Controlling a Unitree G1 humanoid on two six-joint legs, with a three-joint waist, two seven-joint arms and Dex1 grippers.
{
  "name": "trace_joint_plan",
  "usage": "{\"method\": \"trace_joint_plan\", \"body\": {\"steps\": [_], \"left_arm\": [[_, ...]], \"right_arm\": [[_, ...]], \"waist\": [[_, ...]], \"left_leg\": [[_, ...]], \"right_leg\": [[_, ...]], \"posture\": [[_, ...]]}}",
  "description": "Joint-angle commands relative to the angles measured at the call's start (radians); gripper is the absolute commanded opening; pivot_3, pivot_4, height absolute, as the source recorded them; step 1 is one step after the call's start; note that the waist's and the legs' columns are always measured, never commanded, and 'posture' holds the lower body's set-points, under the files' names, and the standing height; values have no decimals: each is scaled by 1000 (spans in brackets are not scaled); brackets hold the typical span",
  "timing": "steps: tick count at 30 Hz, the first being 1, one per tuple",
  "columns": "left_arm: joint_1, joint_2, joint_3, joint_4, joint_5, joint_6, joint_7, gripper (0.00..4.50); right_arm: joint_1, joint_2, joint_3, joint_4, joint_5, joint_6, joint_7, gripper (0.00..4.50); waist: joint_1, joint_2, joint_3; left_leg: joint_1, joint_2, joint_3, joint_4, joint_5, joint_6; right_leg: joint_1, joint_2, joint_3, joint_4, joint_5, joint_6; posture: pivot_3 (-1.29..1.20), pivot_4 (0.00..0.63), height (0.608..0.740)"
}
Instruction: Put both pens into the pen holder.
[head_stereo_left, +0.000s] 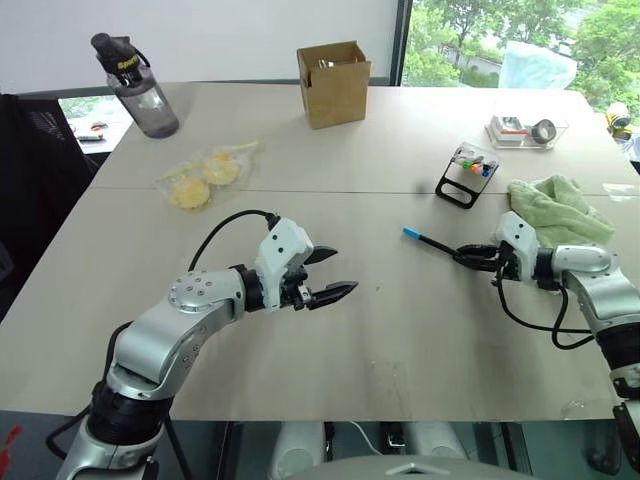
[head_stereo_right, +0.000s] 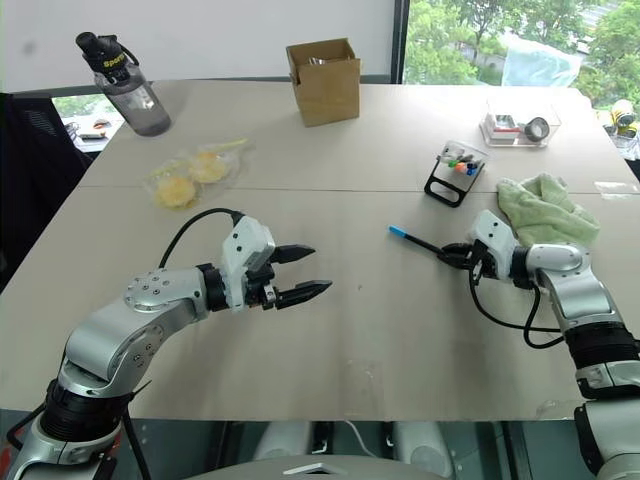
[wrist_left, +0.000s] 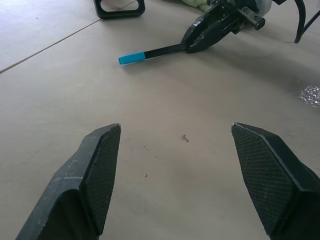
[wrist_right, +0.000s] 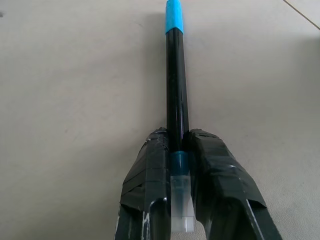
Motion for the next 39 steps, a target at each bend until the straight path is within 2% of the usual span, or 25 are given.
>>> {"method": "trace_joint_plan", "body": {"steps": [1, 4, 6, 9, 15, 20, 28, 32, 36, 37, 38, 39], "left_arm": [[-8, -1, 14, -32, -9, -19, -4, 3657], [-8, -13, 17, -25, -13, -20, 3, 3657], [1, -60, 43, -14, -51, -22, 23, 3657], [25, -234, 172, 28, -241, 27, 121, 3657], [23, -486, 283, 50, -524, 45, 326, 3657], [-11, -540, 277, 71, -599, 33, 386, 3657], [-38, -539, 243, 74, -639, 22, 377, 3657], [-34, -535, 243, 67, -668, 11, 356, 2549], [-35, -519, 232, 60, -671, 6, 347, 780], [-36, -511, 227, 59, -663, 5, 342, 344], [-38, -492, 213, 54, -640, 7, 330, 7], [-39, -472, 197, 48, -618, 9, 316, 0]], "right_arm": [[15, -3, -33, -38, 23, 14, 18, 72], [9, 18, -54, -74, 55, 18, 11, 72], [2, 41, -79, -141, 116, 70, 13, 72], [2, 83, -123, -255, 233, 186, 3, 72], [12, 132, -134, -491, 387, 370, -41, 72], [15, 170, -122, -621, 475, 476, -84, 72], [13, 182, -90, -697, 508, 529, -104, 72], [15, 173, -84, -702, 508, 538, -104, 72], [2, 168, -89, -694, 524, 564, -106, 72], [0, 162, -87, -692, 525, 570, -102, 1072], [-2, 155, -84, -691, 524, 576, -98, 1233], [-4, 143, -80, -689, 526, 592, -94, 1704]], "waist": [[0, 0, 0], [0, 0, 0], [-3, 1, 0], [-3, 1, 0], [2, 0, 0], [1, 0, 0], [-1, 0, 0], [0, 0, 0], [-1, 0, 0], [0, 0, 0], [0, 0, 0], [0, 0, 0]], "left_leg": [[0, 0, 0, 0, 0, 0], [0, 0, 0, 0, 0, 0], [-1, 0, 0, 0, 0, 0], [-1, 0, -1, 0, 1, -1], [-2, 0, -2, 1, 0, 0], [-2, -1, -2, 1, 0, 0], [-2, -1, -3, 1, 0, -1], [-2, -1, -3, 1, 0, 0], [-2, -2, -3, 1, 0, -1], [-2, -2, -3, 1, 0, 0], [-2, -2, -4, 1, 0, -1], [-2, -2, -3, 1, 0, -1]], "right_leg": [[0, 0, 0, 0, 0, 0], [0, 0, 0, -1, 0, 0], [0, 0, 0, -1, 0, 0], [0, 0, 0, -1, 0, 0], [0, -1, -2, -1, 1, 1], [1, -1, -2, -1, 1, 2], [1, -1, -2, -1, 1, 2], [1, -1, -2, -1, 1, 2], [1, -1, -2, -1, 1, 2], [1, -1, -2, -1, 1, 2], [1, 0, -2, -2, 1, 2], [1, 0, -2, -1, 1, 2]], "posture": [[0, 150, 739], [0, 150, 739], [0, 150, 739], [0, 150, 739], [0, 150, 739], [0, 150, 739], [0, 150, 739], [0, 150, 739], [0, 150, 739], [0, 150, 739], [0, 150, 739], [0, 150, 739]]}}
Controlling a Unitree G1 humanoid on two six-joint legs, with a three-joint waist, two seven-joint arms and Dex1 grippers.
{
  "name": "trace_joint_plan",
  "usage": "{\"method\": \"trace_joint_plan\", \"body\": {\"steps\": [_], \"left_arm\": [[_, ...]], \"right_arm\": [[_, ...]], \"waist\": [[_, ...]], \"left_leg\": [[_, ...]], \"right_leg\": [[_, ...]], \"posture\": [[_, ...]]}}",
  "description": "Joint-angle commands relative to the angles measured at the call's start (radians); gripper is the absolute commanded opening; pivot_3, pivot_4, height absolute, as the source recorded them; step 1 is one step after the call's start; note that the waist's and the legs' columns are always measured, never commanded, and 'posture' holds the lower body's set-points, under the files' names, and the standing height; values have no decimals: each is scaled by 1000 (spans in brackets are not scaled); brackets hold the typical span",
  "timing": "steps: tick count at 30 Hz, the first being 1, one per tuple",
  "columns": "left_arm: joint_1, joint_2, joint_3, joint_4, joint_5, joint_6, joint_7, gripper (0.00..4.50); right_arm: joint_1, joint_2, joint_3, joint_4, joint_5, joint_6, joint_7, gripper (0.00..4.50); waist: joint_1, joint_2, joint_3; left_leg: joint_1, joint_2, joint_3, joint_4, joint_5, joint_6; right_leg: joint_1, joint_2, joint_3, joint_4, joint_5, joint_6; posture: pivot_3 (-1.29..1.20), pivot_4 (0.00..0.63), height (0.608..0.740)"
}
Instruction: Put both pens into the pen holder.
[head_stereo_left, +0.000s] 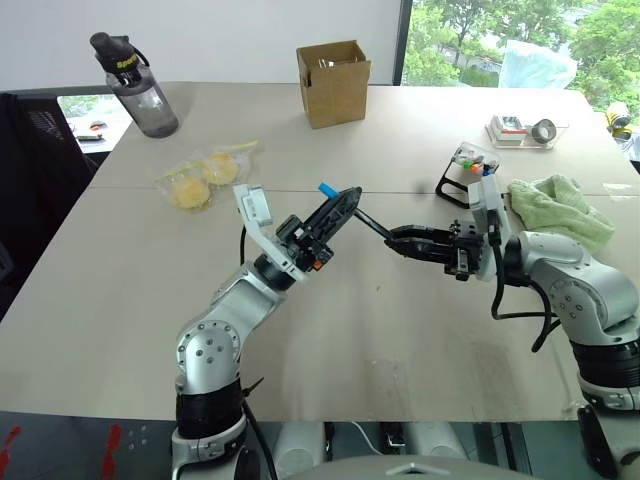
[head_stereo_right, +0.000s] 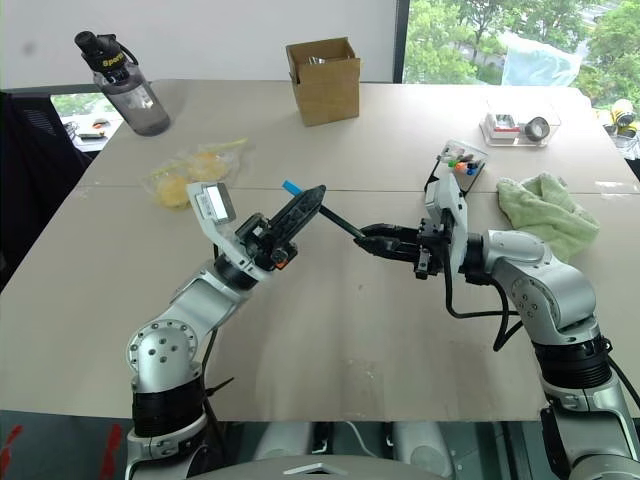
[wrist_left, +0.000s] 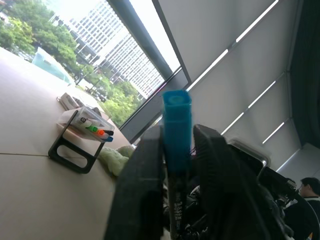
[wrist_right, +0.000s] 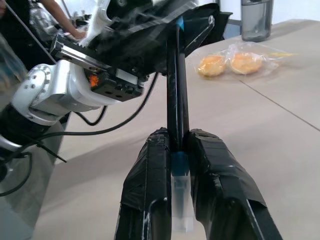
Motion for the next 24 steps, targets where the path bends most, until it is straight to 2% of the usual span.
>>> {"method": "trace_joint_plan", "body": {"steps": [1, 2, 4, 5, 8, 12, 15, 18, 21, 22, 24], "left_arm": [[-10, 66, -55, -51, 55, -6, -58, 0], [-10, 88, -70, -56, 73, -6, -71, 0], [-15, 141, -102, -62, 117, -3, -108, 0], [-19, 175, -128, -64, 154, -2, -130, 0], [-36, 251, -197, -57, 258, -25, -181, 0], [-76, 314, -290, -45, 391, -61, -241, 0], [-85, 303, -295, -45, 405, -72, -251, 0], [-87, 291, -291, -40, 417, -74, -257, 0], [-83, 279, -279, -42, 415, -71, -257, 0], [-82, 272, -270, -42, 408, -68, -253, 0], [-83, 264, -261, -41, 405, -64, -248, 0]], "right_arm": [[-21, -43, 4, -30, 28, 53, 20, 2092], [-23, -60, 11, -32, 29, 77, 21, 2660], [-35, -97, 39, -45, 12, 132, 6, 3155], [-47, -111, 57, -49, 1, 147, 9, 3570], [-95, -111, 93, -53, 5, 201, -14, 3570], [-165, -68, 124, -64, 53, 372, -102, 3570], [-187, -24, 112, -61, 79, 447, -155, 2755], [-194, -2, 103, -67, 98, 493, -182, 1282], [-184, -2, 104, -81, 108, 511, -188, 399], [-181, -2, 103, -84, 108, 512, -188, 115], [-179, -1, 101, -86, 108, 513, -189, 106]], "waist": [[0, 0, 0], [0, 0, 0], [0, 0, 0], [0, 0, 0], [-2, 0, 0], [-1, 0, 0], [0, 0, 0], [0, 0, 0], [0, 0, 0], [0, 0, 0], [0, 0, 0]], "left_leg": [[0, 0, 0, 0, 0, 0], [0, 0, 0, 0, 0, 0], [0, 0, 0, 0, 0, 0], [0, 0, 0, 0, 0, 0], [1, 0, 0, -1, 0, 1], [0, 0, -1, -1, -1, 1], [0, 1, -1, -1, -1, 1], [-2, 0, -1, -1, -1, 1], [-2, 0, -1, -1, -1, 2], [-2, 0, -1, -1, -1, 2], [-2, 0, -1, -1, -1, 2]], "right_leg": [[0, 0, 0, 0, 0, 0], [0, 0, 0, 0, 0, 0], [0, 0, 0, 0, 0, 0], [0, 0, 0, 0, 0, 0], [0, 1, 0, 0, 0, 0], [0, 3, 1, 0, 0, 0], [0, 2, 1, -2, 0, 0], [-1, 0, 0, -2, 0, 0], [-1, 0, 0, -2, 0, 0], [-1, 0, 0, -2, 0, 0], [-1, 0, 0, -2, 0, 0]], "posture": [[0, 150, 739], [0, 150, 739], [0, 150, 739], [0, 150, 739], [0, 150, 739], [0, 150, 739], [0, 150, 739], [0, 150, 739], [0, 150, 739], [0, 150, 739], [0, 150, 739]]}}
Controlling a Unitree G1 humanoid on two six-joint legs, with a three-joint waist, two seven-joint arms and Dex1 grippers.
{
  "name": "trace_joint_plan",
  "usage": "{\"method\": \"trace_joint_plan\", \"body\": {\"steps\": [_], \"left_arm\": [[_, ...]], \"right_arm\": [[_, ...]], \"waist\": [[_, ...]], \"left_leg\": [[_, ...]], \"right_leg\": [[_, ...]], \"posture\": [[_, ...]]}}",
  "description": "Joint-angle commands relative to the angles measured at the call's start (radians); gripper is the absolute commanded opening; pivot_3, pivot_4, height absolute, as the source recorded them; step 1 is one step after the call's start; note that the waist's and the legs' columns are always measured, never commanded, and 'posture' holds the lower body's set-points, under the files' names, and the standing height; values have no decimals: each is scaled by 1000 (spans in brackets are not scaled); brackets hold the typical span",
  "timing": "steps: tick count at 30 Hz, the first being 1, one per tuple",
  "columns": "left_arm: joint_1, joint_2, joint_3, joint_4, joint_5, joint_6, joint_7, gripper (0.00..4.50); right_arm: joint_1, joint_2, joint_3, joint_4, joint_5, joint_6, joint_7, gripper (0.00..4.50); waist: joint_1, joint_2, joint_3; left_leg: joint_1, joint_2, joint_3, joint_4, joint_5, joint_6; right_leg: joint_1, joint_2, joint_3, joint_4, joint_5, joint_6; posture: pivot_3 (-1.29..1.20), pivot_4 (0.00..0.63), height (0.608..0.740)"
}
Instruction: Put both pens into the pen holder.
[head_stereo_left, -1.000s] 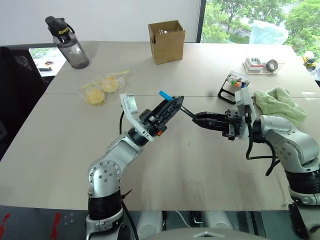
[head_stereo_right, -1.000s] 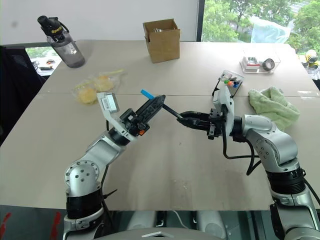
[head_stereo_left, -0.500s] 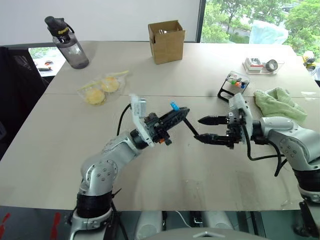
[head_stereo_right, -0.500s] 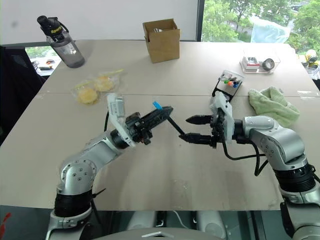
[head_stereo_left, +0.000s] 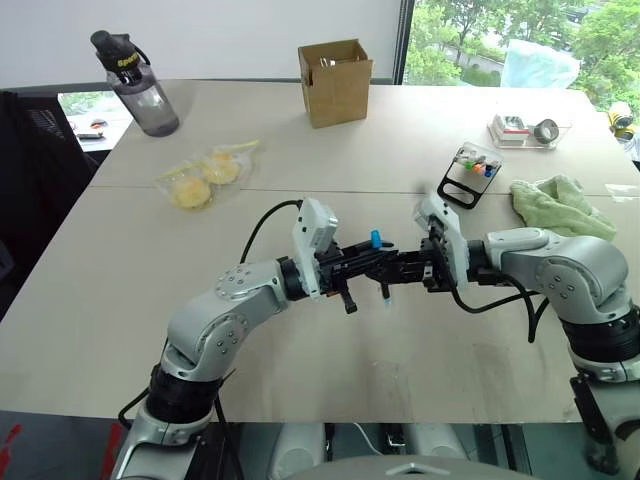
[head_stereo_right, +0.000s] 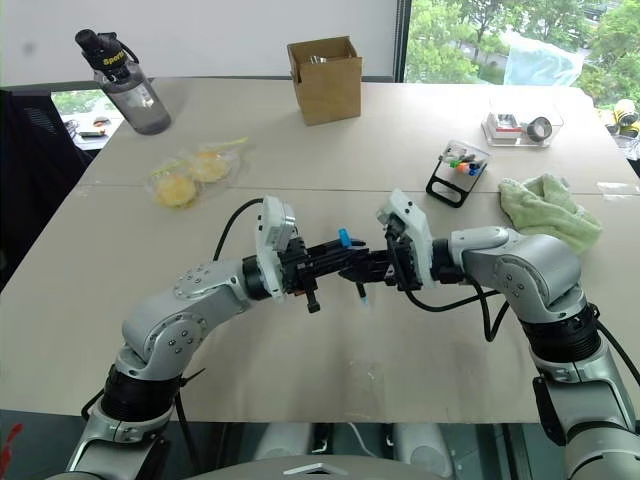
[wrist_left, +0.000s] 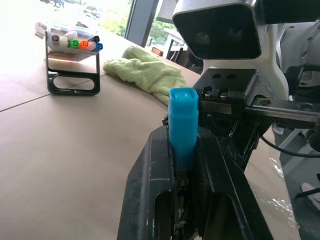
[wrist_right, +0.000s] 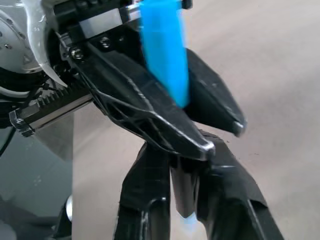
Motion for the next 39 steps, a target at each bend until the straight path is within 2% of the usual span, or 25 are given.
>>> {"method": "trace_joint_plan", "body": {"steps": [1, 2, 4, 5, 6, 9, 14, 19, 23, 26, 30, 39], "left_arm": [[-16, -21, 30, -19, -6, -20, 12, 0], [-20, -30, 38, -12, -13, -19, 16, 0], [-24, -37, 47, -8, -16, -16, 20, 1012], [-25, -38, 48, -7, -3, -16, 28, 1130], [-25, -38, 50, -5, 10, -16, 40, 1644], [-16, -28, 71, -17, -2, -4, 41, 2615], [10, -2, 136, -57, -65, 21, 40, 2615], [-19, 46, 132, -72, -10, 23, 69, 2615], [-80, 60, 100, -93, 18, 31, 75, 2615], [-110, 87, 83, -104, 58, 35, 79, 2615], [-134, 87, 63, -109, 91, 40, 101, 2615], [-164, 26, 27, -103, 153, 48, 175, 2615]], "right_arm": [[-4, 1, -14, -28, 31, 6, 6, 106], [-2, -2, -10, -32, 26, -3, 10, 106], [2, -9, -4, -38, 12, -31, 17, 105], [5, -11, -2, -40, 0, -59, 24, 105], [11, -18, 1, -42, -21, -95, 32, 105], [43, -38, -6, -26, -92, -250, 77, 105], [56, -67, -23, 100, -304, -591, 75, 105], [-36, -9, -96, 340, -496, -1115, 31, 105], [-103, -31, -103, 577, -687, -1493, -55, 105], [-150, -21, -147, 668, -721, -1604, -135, 105], [-160, -45, -144, 769, -781, -1724, -167, 105], [-112, -72, -176, 824, -783, -1787, -203, 105]], "waist": [[-1, 0, 0], [-1, 0, 0], [-1, 0, 0], [-1, 0, 0], [-1, 0, 0], [-1, 0, 0], [-2, 0, 0], [-3, 0, 1], [2, 0, 1], [1, 0, 1], [-3, 0, 1], [-2, 0, 2]], "left_leg": [[0, 0, 0, 0, 0, 0], [0, 0, 0, 0, 0, 0], [0, 0, 0, 0, 0, 0], [0, 0, 0, 0, 0, 0], [0, 0, 0, 0, 0, 0], [0, 0, 0, 0, 0, 0], [0, 0, 0, 0, 0, 0], [1, 0, 1, 0, 0, -1], [1, 0, 1, 0, 2, -3], [0, 0, 3, 0, 2, -4], [1, 0, 4, 0, 2, -4], [1, 0, 5, 0, 2, -4]], "right_leg": [[0, 0, 0, 0, 0, 0], [0, 0, 0, 0, 0, 0], [0, 0, 0, 0, 0, 0], [0, 0, 0, 0, 0, 0], [0, 0, 0, 0, 0, 0], [0, 0, 0, 0, 0, 0], [0, 0, 0, 0, 0, 0], [0, 1, 0, 0, 0, 0], [0, 4, 1, 0, 0, 0], [0, 0, 1, -1, 0, 0], [0, -1, 2, -1, 0, 0], [0, -1, 2, 1, 0, 0]], "posture": [[0, 150, 739], [0, 150, 739], [0, 150, 739], [0, 150, 739], [0, 150, 739], [0, 150, 739], [0, 150, 739], [0, 150, 739], [0, 150, 739], [0, 150, 739], [0, 150, 739], [0, 150, 739]]}}
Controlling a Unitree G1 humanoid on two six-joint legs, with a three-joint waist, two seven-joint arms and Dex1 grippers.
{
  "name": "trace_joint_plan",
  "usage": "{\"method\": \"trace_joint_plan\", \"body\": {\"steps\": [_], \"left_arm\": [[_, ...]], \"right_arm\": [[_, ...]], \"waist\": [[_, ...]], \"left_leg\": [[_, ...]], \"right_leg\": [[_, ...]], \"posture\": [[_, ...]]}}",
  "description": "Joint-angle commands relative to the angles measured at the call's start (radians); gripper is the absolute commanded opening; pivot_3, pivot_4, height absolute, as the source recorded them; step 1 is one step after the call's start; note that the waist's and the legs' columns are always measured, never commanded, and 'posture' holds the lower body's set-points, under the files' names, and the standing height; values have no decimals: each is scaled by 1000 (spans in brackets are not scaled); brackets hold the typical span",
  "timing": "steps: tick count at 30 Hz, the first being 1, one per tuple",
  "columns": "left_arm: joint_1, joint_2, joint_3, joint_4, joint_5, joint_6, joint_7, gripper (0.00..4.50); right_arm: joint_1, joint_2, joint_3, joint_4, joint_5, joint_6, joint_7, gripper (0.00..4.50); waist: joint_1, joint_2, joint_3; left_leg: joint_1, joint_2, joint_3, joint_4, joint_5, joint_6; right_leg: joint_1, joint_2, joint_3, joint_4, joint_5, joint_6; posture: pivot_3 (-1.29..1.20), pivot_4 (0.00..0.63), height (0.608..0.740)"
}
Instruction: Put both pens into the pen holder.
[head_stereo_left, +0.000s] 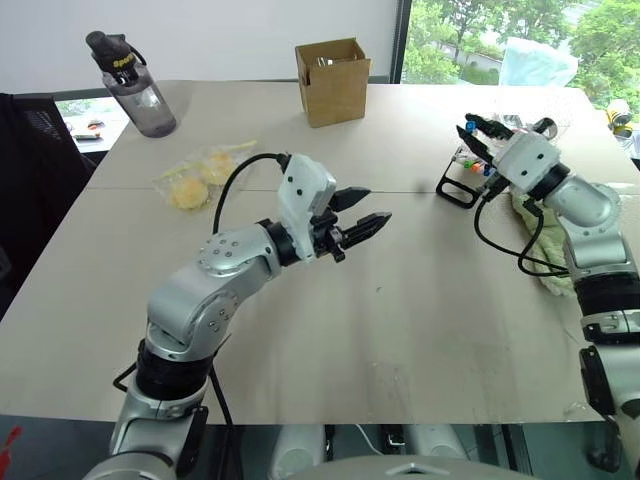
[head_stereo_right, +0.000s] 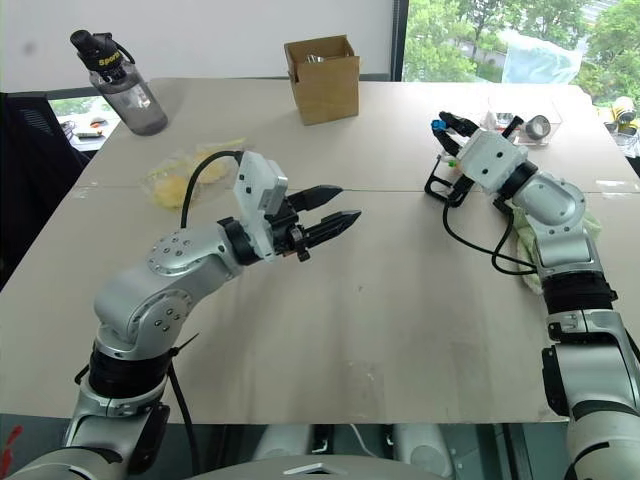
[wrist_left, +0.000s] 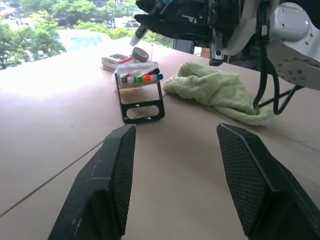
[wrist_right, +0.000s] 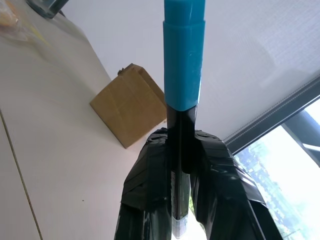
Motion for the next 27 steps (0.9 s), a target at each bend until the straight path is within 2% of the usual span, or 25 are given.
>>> {"method": "trace_joint_plan", "body": {"steps": [1, 19, 27], "left_arm": [[-15, -13, -6, -33, 15, -2, 15, 2615], [-40, -44, 13, 15, 72, 12, 58, 2615], [-39, -47, 16, 17, 77, 11, 50, 2615]], "right_arm": [[4, -20, -36, -6, 26, -28, 0, 105], [39, 10, -23, 18, 30, 0, 34, 105], [1, 16, -18, 114, -3, -53, 12, 105]], "waist": [[-1, 0, 0], [-1, 0, 0], [0, 0, 0]], "left_leg": [[0, 0, 0, 0, 0, 0], [1, 0, 0, 0, 0, 0], [1, 0, 1, 0, 0, 0]], "right_leg": [[0, 0, 0, 0, 0, 0], [0, 0, 0, 1, 0, 0], [0, 0, 0, 1, 0, 0]], "posture": [[0, 150, 739], [0, 150, 739], [0, 150, 739]]}}
